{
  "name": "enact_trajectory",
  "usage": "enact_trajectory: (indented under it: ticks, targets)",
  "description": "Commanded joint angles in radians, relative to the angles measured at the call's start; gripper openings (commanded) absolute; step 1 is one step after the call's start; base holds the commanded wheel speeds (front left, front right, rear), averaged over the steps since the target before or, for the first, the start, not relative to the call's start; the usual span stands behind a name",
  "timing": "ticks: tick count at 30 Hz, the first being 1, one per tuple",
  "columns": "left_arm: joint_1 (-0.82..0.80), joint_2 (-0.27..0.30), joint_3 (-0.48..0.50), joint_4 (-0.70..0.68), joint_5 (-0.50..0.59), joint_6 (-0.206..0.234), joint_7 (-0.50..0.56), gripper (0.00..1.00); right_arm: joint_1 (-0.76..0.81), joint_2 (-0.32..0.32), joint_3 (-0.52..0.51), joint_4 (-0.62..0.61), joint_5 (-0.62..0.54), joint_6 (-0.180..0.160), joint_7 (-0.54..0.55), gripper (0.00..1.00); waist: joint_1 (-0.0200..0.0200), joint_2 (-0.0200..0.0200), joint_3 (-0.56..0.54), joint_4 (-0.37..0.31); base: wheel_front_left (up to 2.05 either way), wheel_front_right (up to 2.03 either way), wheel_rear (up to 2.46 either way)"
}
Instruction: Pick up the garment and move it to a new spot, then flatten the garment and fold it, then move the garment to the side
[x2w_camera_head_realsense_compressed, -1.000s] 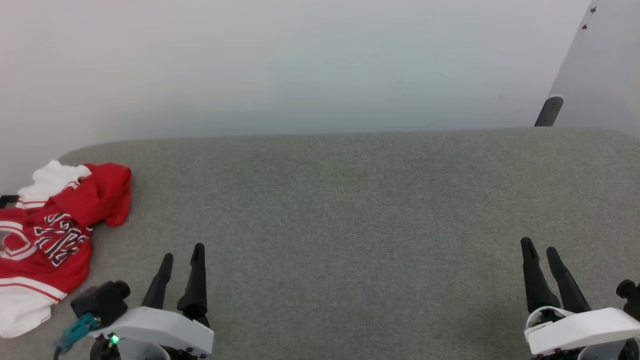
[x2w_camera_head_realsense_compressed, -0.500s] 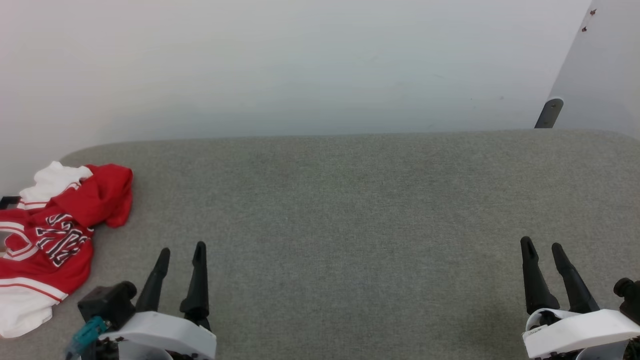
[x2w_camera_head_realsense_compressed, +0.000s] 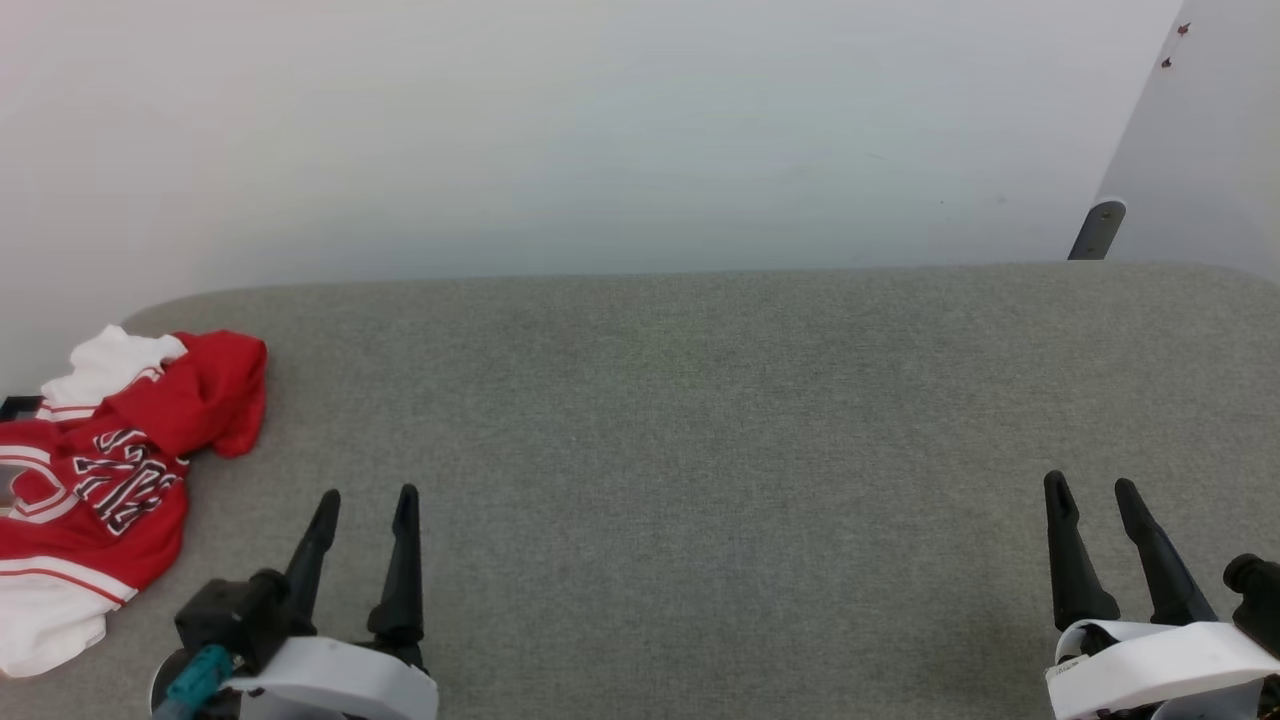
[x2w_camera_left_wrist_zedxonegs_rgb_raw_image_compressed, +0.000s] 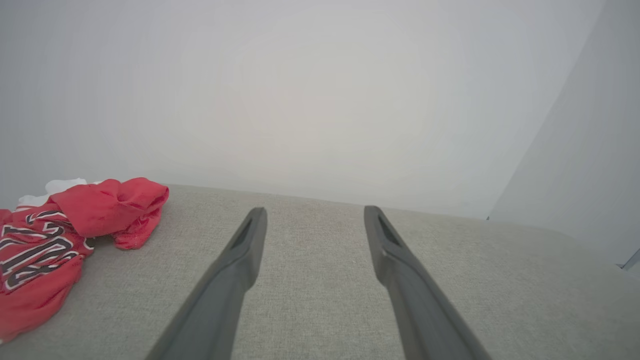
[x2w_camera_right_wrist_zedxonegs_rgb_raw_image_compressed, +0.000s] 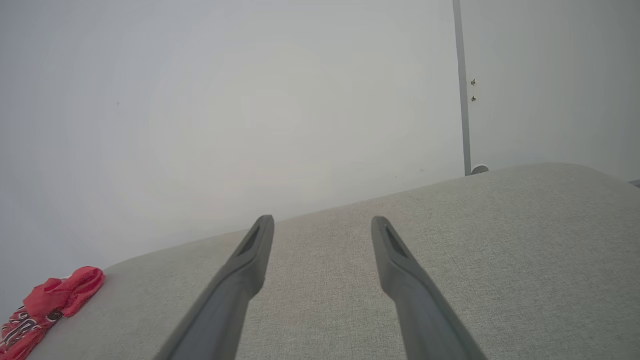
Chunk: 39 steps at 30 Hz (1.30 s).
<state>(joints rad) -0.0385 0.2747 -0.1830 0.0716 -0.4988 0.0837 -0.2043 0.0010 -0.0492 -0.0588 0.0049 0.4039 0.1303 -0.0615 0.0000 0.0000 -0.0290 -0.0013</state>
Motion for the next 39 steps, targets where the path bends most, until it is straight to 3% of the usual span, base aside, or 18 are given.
enact_trajectory:
  ticks: [1, 27, 39]
  targets:
    - [0.004, 0.007, -0.004, -0.012, 0.028, 0.004, -0.01, 1.0, 0.006, -0.001, -0.004, -0.014, -0.031, 0.001, -0.005, 1.0, 0.0, 0.0, -0.001, 0.0, 0.0, 0.0, 0.0]
    - [0.028, 0.031, -0.033, -0.042, 0.18, 0.023, -0.057, 1.0, 0.029, -0.002, -0.015, -0.052, -0.226, 0.001, -0.023, 1.0, 0.0, 0.0, -0.013, 0.001, 0.0, 0.0, 0.0]
    - [0.022, 0.022, -0.016, -0.021, 0.154, 0.036, -0.05, 1.0, 0.04, -0.001, -0.006, -0.058, -0.242, 0.001, -0.013, 1.0, 0.0, 0.0, -0.027, 0.043, 0.0, 0.0, 0.0]
